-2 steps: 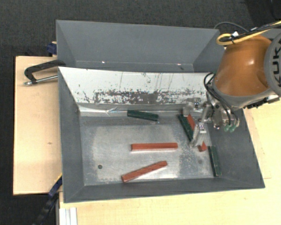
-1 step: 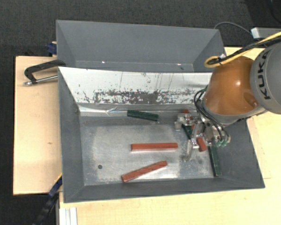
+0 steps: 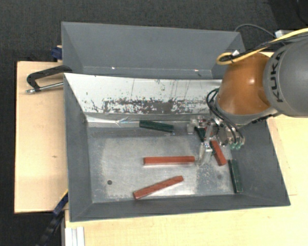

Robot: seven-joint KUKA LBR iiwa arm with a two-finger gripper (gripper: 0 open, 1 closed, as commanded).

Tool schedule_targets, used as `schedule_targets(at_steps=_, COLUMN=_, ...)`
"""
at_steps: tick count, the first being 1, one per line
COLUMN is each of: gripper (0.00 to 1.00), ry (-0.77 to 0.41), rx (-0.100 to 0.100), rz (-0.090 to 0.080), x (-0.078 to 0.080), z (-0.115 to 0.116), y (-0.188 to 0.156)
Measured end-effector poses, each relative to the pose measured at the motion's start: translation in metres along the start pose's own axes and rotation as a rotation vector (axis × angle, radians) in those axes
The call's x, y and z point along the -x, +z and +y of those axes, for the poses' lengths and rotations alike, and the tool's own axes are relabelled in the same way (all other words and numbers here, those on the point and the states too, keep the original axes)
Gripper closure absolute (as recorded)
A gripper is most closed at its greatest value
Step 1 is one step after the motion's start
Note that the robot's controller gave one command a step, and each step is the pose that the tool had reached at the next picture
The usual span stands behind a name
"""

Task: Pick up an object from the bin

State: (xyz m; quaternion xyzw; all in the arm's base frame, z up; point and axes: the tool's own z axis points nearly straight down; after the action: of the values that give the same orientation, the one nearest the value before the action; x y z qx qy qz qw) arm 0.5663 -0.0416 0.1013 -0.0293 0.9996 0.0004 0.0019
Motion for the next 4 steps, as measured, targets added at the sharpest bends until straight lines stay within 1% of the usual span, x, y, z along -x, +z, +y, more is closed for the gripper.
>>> schedule_targets(at_steps=1, gripper=0.00, ry=0.000, rx=-0.001, rz=-0.002, x=0.013, z=0.000, y=0.004)
schedule_targets(at_steps=2, gripper=0.00, ry=-0.033, rx=0.003, rz=-0.001, x=-0.019, z=-0.001, y=0.016)
schedule_targets(at_steps=3, gripper=1.00, ry=0.059, rx=0.001, rz=0.002, x=-0.028, z=0.074, y=0.008)
schedule_targets(at_steps=4, gripper=1.00, ry=0.059, rx=0.001, rz=0.002, x=-0.028, z=0.074, y=0.008)
